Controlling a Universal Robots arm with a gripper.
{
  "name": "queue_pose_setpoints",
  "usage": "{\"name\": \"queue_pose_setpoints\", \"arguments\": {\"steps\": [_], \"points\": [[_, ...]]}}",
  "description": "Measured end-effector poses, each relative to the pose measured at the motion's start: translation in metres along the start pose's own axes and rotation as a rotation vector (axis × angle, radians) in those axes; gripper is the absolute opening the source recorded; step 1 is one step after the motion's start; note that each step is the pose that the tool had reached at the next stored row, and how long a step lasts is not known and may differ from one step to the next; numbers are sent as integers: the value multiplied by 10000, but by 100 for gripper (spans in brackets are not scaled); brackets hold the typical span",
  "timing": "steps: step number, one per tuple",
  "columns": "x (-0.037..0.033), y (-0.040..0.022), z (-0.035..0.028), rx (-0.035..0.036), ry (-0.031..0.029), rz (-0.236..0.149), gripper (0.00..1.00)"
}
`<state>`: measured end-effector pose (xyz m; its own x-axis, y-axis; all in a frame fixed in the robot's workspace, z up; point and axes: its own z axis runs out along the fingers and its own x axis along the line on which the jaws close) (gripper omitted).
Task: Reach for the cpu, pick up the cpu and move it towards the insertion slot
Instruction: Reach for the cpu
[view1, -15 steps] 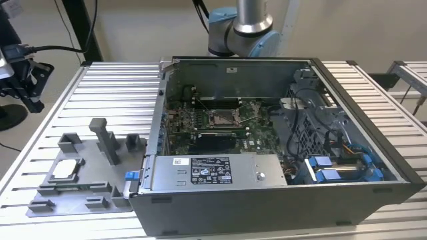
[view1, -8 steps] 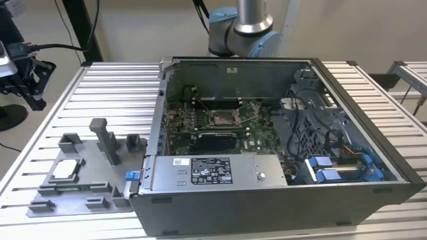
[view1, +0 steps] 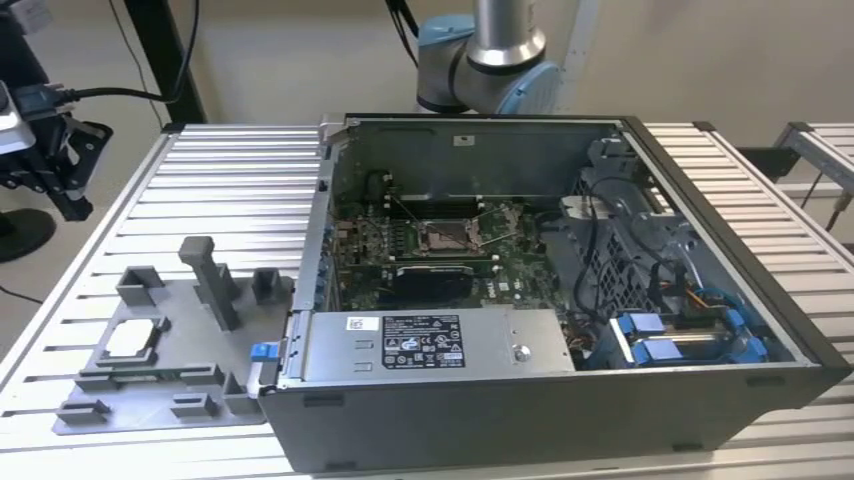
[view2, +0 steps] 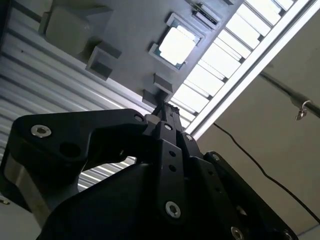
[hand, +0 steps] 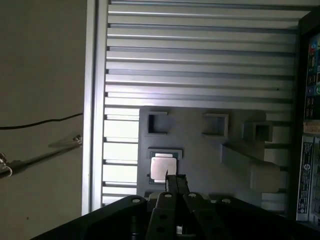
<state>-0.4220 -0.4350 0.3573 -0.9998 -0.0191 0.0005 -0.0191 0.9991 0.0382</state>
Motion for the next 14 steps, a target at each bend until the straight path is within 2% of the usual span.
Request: {"name": "queue_pose_setpoints", "arguments": {"steps": [14], "points": [[0,8,3,0,0,0,0]]}}
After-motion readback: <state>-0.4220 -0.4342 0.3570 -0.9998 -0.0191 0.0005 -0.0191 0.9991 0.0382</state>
